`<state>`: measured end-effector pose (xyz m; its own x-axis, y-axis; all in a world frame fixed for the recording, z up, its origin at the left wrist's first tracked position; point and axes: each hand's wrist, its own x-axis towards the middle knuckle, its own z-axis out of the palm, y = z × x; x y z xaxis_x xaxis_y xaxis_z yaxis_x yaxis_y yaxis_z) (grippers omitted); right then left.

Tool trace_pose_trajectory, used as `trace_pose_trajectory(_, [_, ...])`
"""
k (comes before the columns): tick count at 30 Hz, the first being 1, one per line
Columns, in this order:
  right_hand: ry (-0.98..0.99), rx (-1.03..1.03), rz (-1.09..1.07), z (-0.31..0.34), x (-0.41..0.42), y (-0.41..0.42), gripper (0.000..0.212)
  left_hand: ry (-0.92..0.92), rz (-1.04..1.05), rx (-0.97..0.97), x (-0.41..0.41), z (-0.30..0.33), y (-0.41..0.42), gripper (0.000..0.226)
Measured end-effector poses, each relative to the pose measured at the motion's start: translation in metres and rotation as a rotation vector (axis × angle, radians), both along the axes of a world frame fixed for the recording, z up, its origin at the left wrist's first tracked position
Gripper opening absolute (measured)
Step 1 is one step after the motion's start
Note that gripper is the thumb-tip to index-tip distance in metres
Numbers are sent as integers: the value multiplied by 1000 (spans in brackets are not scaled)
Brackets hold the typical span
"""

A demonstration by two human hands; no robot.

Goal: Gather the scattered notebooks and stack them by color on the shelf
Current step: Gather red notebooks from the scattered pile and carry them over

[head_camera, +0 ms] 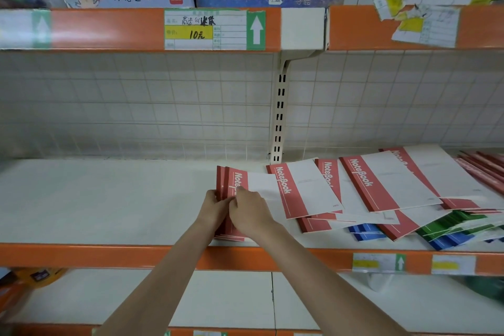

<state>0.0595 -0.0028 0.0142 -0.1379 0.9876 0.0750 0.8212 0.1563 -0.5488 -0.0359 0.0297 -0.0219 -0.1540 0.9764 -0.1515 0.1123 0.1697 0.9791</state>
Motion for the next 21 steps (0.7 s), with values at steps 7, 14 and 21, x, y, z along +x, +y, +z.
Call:
trace_pose_trajectory(7, [15, 10, -19, -6, 35, 7, 30, -39, -3, -39, -5, 1, -2, 39])
trace_pose_trajectory(14, [651, -219, -164, -6, 75, 16, 35, -228, 8, 151, -23, 14, -5, 32])
trace_pose_trajectory(21, [991, -78, -15, -5, 70, 11, 29, -253, -82, 336, -10, 30, -11, 30])
